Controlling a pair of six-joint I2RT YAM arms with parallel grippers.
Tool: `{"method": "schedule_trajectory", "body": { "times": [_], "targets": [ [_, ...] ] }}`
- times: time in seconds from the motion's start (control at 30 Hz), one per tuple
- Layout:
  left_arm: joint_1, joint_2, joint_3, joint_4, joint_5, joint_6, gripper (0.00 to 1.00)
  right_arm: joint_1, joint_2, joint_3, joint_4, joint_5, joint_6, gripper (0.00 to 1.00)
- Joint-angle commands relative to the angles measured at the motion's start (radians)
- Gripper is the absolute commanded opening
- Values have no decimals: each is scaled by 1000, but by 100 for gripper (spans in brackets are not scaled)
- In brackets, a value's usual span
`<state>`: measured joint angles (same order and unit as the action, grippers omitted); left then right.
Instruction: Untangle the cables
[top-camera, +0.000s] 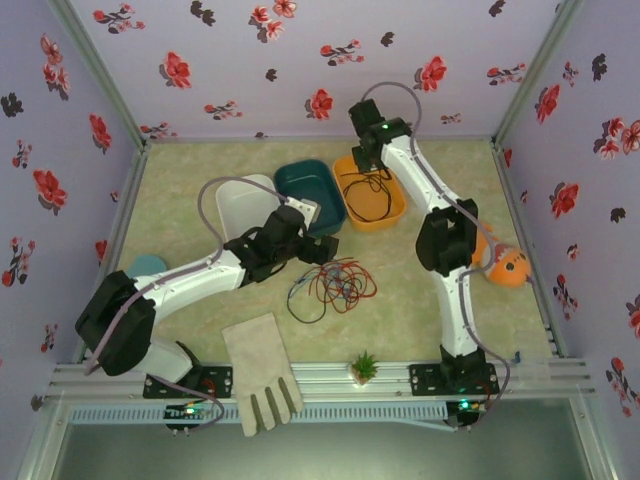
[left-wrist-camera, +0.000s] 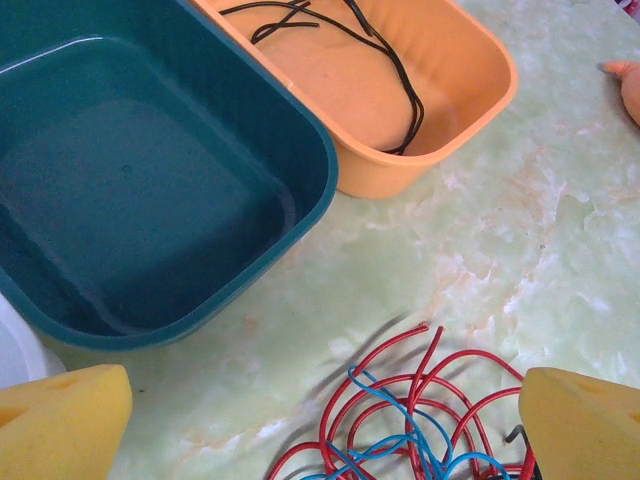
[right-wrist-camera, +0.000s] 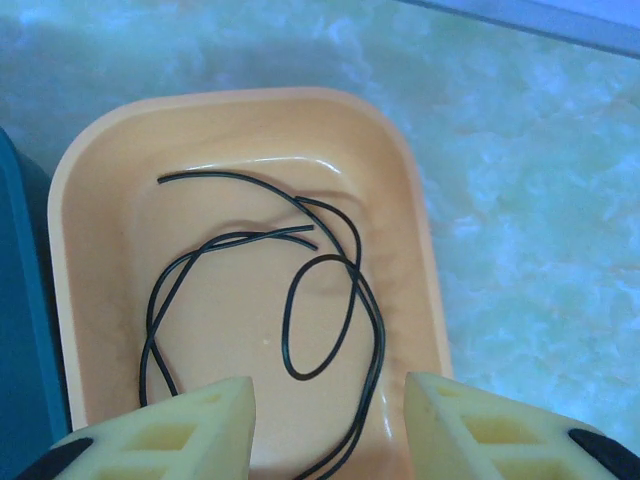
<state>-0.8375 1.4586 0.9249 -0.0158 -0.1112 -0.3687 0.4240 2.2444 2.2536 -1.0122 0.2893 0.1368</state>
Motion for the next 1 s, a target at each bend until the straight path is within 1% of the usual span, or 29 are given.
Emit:
{"method": "schedule_trajectory", "body": {
  "times": [0.0,0.1,0.2,0.37,0.43,0.57,0.63,0.77,0.87,0.97],
  "targets": [
    [7,18,24,-11,11,-16,100,14,-73,-66,-29,34,56,45],
    [10,28,39,-32,22,-16,100,28,-160,-172,1,21,88,45],
    [25,41,58,-86,54,-20,99,40,-287,-331,57,-26,128,47],
    [67,48,62,-166,175,-3,99,47,-517,-632,120,-96,239,48],
    [79,48,61,-208,215,9,97,53,-601,-736,136,-124,285,48],
    [84,20,35,-300,237,12,94,82,-763,-933,177,-202,362,45],
    [91,-9,8,-341,231,-14,92,104,-825,-1010,189,-228,413,44],
    [101,-115,-87,-374,217,-75,87,181,-929,-1128,221,-221,505,43],
    [104,-187,-147,-379,217,-110,82,249,-964,-1180,248,-209,557,43],
    [102,-212,-197,-370,242,-137,77,324,-964,-1206,272,-189,597,43]
  ]
}}
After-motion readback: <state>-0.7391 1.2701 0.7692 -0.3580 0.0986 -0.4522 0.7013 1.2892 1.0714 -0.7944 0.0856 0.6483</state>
